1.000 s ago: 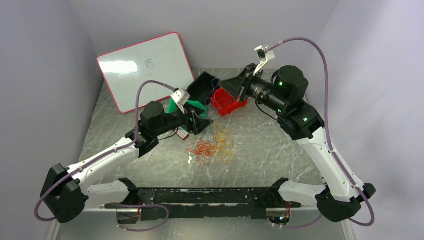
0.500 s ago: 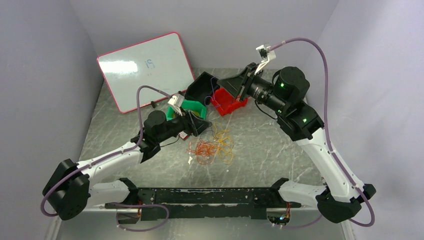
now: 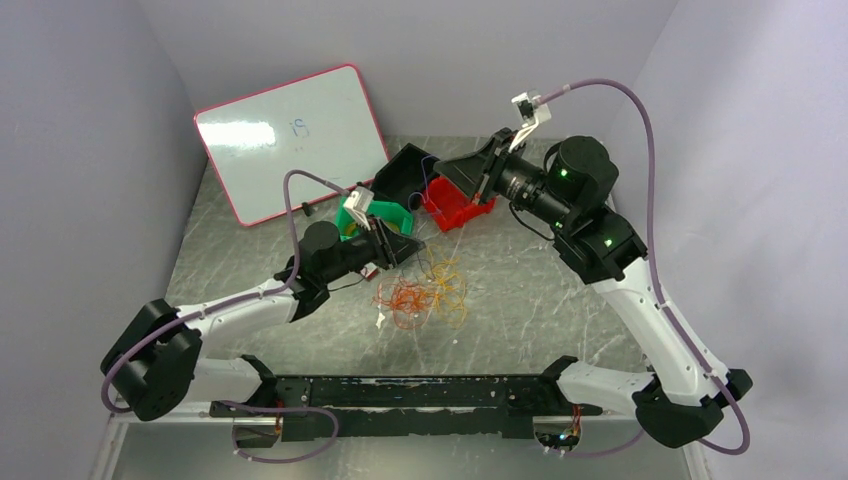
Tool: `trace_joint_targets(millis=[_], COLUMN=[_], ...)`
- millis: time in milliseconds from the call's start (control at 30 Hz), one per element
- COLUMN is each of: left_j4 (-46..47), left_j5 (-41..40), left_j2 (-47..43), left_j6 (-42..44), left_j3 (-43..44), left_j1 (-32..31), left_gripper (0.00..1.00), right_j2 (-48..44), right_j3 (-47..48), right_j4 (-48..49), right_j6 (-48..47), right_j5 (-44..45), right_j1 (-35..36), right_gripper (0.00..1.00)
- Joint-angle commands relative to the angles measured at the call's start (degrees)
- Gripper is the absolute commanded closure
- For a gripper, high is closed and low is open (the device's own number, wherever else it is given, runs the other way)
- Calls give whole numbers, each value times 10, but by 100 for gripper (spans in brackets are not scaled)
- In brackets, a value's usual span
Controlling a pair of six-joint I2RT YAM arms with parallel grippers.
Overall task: Untangle the cables
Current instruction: Untie the cable.
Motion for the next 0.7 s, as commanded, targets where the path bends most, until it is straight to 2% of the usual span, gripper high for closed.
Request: trace_joint_targets(millis=[0, 67, 100, 467, 667], left_j4=[29, 10, -4, -292, -385], left_j5=[13, 7, 1, -72, -106], left_j2=[6, -1, -6, -65, -80], left_j6=[3, 9, 17, 139, 183], left_j3=[19, 26, 32, 236, 319], left_j1=[-3, -3, -3, -3, -3], left_gripper=[81, 91, 93, 93, 93], right_j2=[-14, -16, -18, -58, -74], right_j3=[-5, -9, -14, -107, -150], right_j4=[3, -3, -7, -12, 19], right_j6=[-4, -8, -10, -15, -22], right_j5=[3, 16, 25, 195, 174], right_j1=[3, 2, 2, 1, 2], right_gripper=[100, 100, 100, 100, 100])
